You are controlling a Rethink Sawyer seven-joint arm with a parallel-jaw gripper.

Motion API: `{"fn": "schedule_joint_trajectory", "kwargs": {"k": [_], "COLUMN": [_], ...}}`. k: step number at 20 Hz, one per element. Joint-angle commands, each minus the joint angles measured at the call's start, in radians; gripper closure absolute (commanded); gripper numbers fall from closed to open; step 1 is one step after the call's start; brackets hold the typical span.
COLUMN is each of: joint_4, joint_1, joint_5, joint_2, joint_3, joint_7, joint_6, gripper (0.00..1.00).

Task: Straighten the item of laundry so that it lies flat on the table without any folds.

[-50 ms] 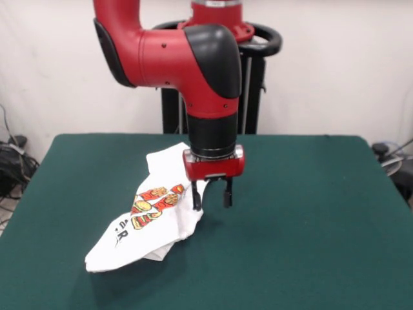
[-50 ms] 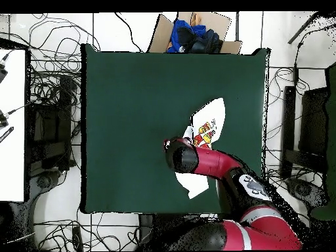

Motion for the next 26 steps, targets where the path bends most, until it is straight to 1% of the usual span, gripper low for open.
{"fn": "schedule_joint_trajectory", "kwargs": {"k": [1, 9, 22, 26], "joint_4": [0.005, -0.035, -0.059, -0.071], "joint_1": [0.032, 0.050, 0.031, 0.053], "joint_5": [-0.038, -0.038, -0.046, -0.040], "joint_2": [0.026, 0.068, 0.115, 0.113], "joint_3": [-0.031, -0.078, -0.059, -0.092], "joint_7": [0.129, 0.118, 0.099, 0.112], "joint_6": [0.029, 0.045, 0.049, 0.062], "gripper": [0.00, 0.00, 0.00, 0.00]}}
